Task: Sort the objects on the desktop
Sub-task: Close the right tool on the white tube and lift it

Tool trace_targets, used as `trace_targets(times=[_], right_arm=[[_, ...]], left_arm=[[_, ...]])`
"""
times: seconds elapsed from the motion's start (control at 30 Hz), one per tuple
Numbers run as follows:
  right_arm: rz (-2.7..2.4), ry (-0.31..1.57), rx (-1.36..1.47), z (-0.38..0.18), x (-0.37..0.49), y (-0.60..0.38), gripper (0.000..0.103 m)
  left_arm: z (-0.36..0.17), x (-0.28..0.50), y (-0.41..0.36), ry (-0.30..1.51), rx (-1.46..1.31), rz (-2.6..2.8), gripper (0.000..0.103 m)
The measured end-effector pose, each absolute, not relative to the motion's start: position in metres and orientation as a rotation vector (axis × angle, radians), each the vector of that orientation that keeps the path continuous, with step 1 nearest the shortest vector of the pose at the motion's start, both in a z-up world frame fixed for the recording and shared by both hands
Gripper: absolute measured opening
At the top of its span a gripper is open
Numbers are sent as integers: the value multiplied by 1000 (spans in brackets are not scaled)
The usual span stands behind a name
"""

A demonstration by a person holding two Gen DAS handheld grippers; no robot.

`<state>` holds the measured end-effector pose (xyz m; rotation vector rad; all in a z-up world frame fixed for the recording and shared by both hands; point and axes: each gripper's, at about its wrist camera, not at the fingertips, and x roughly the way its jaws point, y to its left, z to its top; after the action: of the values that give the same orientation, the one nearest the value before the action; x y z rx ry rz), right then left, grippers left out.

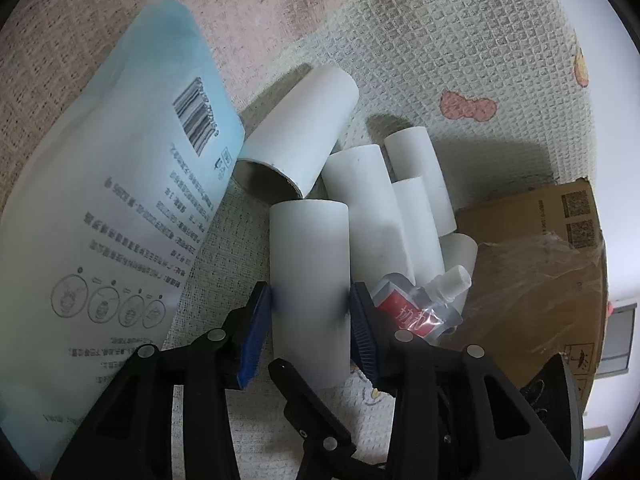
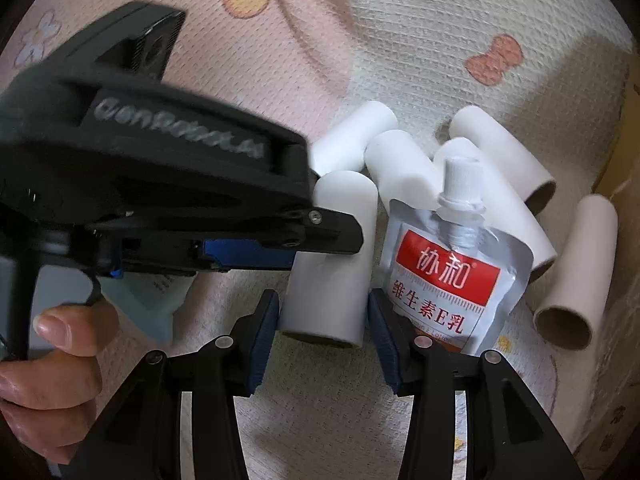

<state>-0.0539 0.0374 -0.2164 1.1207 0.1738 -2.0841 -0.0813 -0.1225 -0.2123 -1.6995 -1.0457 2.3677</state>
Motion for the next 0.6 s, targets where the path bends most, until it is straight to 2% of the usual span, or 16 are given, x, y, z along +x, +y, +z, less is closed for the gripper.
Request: trace_targets(times=[0.23, 0.6], right_arm=[[-2078, 161, 1118, -211, -50, 40, 43], [-2095, 152, 936, -166, -33, 48, 43]], left_arm=[[-205, -75, -116, -996, -1673, 2416, 44], [-151, -49, -113, -886, -1416, 2563, 44]])
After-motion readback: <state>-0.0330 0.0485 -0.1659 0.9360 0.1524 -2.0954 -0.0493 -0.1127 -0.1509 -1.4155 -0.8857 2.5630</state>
